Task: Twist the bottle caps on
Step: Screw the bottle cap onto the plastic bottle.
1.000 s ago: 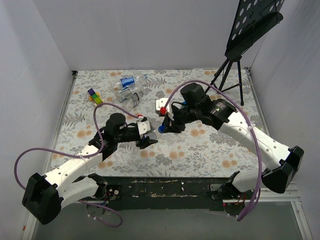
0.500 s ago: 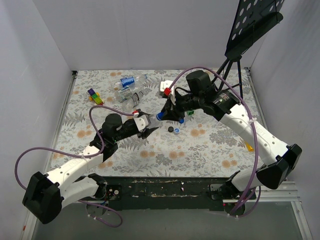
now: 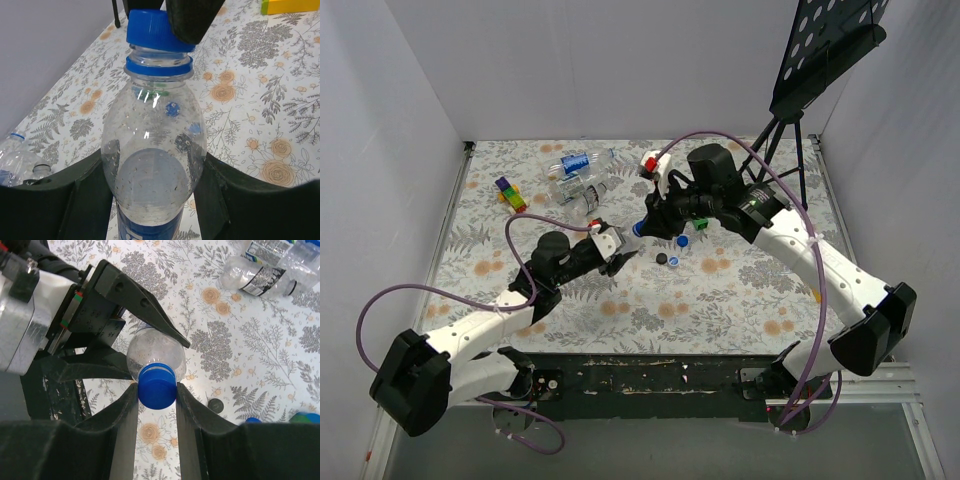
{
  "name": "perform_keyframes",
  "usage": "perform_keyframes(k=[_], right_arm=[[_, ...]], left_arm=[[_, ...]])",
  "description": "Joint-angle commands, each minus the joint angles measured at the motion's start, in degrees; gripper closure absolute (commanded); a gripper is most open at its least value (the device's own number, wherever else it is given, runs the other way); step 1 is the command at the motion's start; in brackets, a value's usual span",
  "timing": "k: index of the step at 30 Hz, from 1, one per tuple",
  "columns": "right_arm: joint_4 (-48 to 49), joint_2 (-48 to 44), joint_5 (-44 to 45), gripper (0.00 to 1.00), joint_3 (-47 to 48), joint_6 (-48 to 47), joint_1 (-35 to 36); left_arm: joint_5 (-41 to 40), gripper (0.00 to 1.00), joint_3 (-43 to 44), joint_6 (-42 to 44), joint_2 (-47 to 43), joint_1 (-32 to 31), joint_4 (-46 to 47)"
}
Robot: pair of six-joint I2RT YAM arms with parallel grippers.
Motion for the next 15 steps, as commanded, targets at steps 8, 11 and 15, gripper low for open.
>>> perform_keyframes(k=[8,11,15], right_arm=[[1.1,3.1,5.0,0.93,-1.5,20.6,2.8],[2.6,2.9,10.1,0.93,-3.4,26.2,4.5],[6.0,2.6,13.9,0.92,-6.3,34.1,6.3]], left_arm=[[-9.6,1.00,0.9,2.8,-0.6,-4.7,6.5],[-12.4,1.00,0.6,1.4,0.1,-4.6,8.2],[-13.4,1.00,0.4,-0.8,0.5,-4.8,9.5]])
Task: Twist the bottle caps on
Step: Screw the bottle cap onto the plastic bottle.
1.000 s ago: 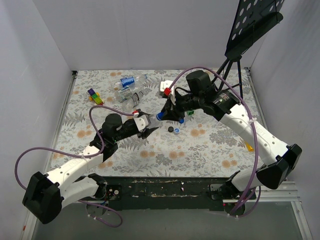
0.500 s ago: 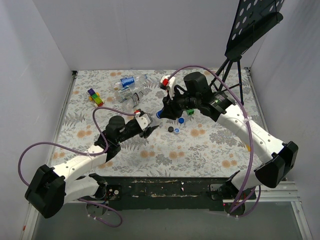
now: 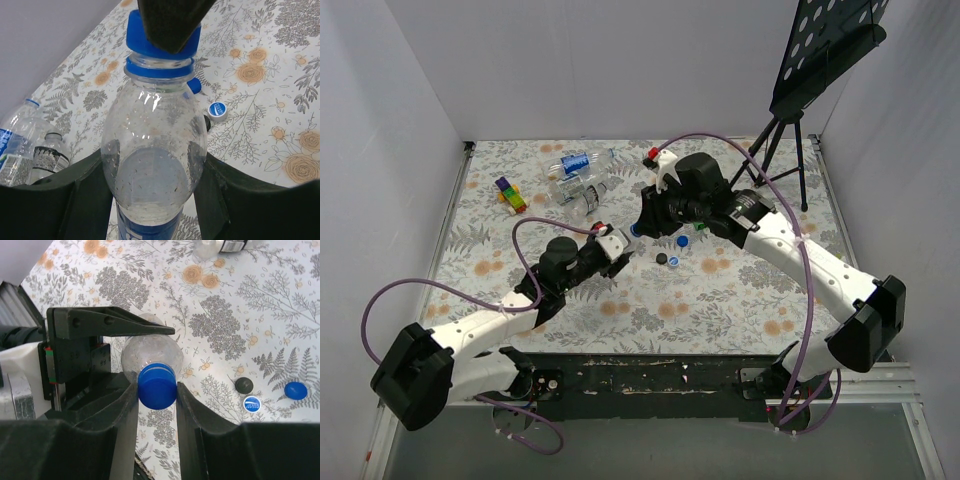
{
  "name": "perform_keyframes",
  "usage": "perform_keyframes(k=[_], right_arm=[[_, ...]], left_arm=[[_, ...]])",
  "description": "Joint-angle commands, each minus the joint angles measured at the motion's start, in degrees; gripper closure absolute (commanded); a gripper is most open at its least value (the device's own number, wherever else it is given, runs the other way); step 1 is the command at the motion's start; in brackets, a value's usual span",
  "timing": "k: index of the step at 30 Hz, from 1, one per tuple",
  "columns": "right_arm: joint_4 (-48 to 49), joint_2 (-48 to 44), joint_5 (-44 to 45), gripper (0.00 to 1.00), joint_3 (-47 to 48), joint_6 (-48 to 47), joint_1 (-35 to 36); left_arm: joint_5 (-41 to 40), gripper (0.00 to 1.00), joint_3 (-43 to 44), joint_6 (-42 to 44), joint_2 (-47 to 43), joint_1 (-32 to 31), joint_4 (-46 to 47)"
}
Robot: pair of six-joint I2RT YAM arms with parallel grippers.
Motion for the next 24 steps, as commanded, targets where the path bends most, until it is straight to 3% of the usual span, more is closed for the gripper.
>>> perform_keyframes(k=[1,9,17,24], right_arm=[[3.2,1.0,2.0,0.92,-4.5,13.5,4.4],[3.7,2.0,8.4,0.91,-4.1,22.6,7.4],[8.1,2.1,3.7,0.90,-6.2,25.6,7.3],[8.9,1.5,0.4,0.89,-6.2,24.6,6.0]], left_arm=[[-1.4,1.00,1.7,-2.6,-0.7,-1.3,10.6],[-7.4,1.00,0.3,-0.8,0.0,-3.2,12.6],[-13.0,1.00,-1.9,2.7,0.1,-5.6,16.5],[-10.7,1.00,-2.1,2.4,-1.0,-5.9,15.5]])
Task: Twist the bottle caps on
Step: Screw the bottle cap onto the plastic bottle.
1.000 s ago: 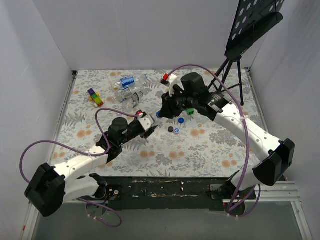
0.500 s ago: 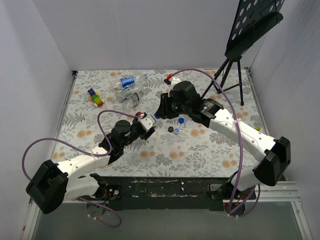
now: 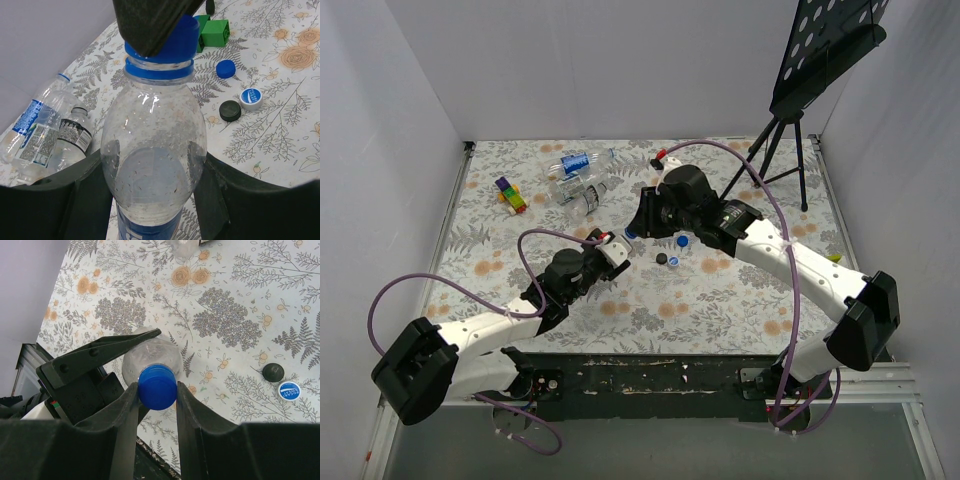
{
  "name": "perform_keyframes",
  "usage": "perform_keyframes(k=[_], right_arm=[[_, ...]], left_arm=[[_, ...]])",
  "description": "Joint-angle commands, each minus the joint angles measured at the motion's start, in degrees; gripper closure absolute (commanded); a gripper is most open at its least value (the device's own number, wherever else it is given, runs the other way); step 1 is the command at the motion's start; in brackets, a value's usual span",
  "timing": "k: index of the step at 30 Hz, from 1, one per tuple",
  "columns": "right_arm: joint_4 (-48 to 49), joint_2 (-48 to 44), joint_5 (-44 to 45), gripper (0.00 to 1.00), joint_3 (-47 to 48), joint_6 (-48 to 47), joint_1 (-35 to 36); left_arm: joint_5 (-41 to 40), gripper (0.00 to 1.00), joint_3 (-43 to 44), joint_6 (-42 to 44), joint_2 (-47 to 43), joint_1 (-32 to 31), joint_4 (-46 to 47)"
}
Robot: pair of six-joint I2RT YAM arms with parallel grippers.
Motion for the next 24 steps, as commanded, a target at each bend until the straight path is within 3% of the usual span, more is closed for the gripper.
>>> perform_keyframes(k=[1,16,24], right_arm=[[2.0,0.4,-12.5,0.89,-0.9,2.3,2.1],[-4.2,-3.9,-13.3,0.83,1.7,-8.4,-1.2],[-6.7,-5.4,-16.1,0.94,3.3,-14.6,-3.7]], left_arm=[[4.4,1.00,2.5,-0.1,-2.6,-1.6,9.2],[14.0,1.00,6.9,-2.7,-0.6,-1.5,-0.6],[25.5,1.00,9.2,-4.3,-0.5,1.4,-5.2]])
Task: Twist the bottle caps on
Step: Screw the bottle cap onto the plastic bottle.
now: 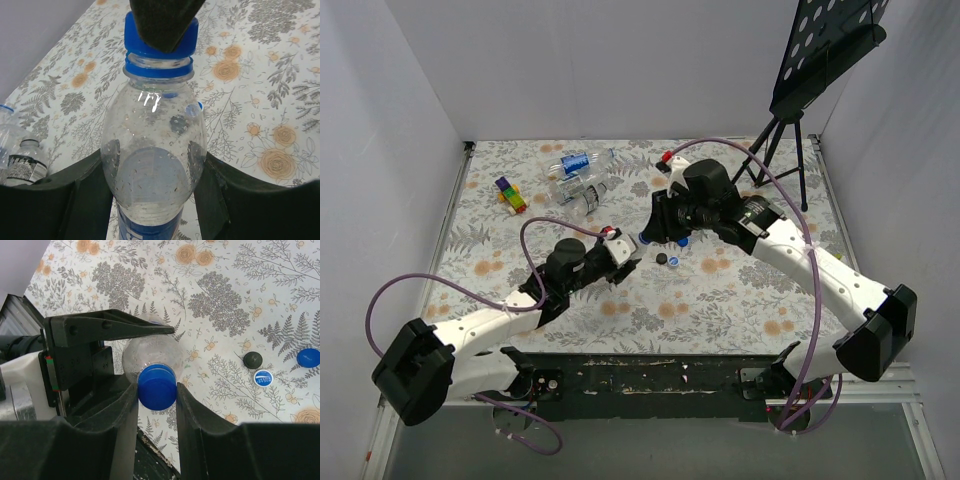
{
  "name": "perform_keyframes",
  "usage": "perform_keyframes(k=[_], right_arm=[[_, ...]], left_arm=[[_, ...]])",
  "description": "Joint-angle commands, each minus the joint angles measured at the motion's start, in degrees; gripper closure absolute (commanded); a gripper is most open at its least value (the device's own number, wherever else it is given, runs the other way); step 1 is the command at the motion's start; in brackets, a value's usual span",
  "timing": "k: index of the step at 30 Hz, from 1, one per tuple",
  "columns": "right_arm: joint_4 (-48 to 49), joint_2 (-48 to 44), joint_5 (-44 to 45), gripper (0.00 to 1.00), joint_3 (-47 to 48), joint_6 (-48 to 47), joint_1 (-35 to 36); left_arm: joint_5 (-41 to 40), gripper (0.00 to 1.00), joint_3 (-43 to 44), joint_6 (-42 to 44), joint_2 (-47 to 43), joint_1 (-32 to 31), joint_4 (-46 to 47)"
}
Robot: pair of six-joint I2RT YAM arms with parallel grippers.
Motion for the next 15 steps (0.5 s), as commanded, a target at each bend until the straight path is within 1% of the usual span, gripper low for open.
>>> perform_keyframes(k=[1,3,8,12,15], right_arm=[[1.3,-1.5,-10.3,0.95,2.0,-3.3,-1.0],[2.5,-2.3,-12.6,0.98,0.7,-3.4,-2.5],[3.4,-3.5,-14.8,0.99,-0.1,-6.9,-3.6],[3.4,-5.1,-17.3,0.99,0.5,-14.3,-3.9],[2.2,-6.1,-19.1,0.99,1.5,-23.1,-4.5]], left_arm=[[14.1,1.00,4.8,-1.4,-0.4,1.3,1.4],[17.8,1.00,5.8,-1.9,0.2,2.4,-0.2],[26.0,1.00,8.1,-3.9,1.8,5.3,-2.8],[31.7,1.00,9.2,-4.7,2.5,7.5,-4.8],[35.4,1.00,10.6,-4.6,3.3,8.7,-6.9]])
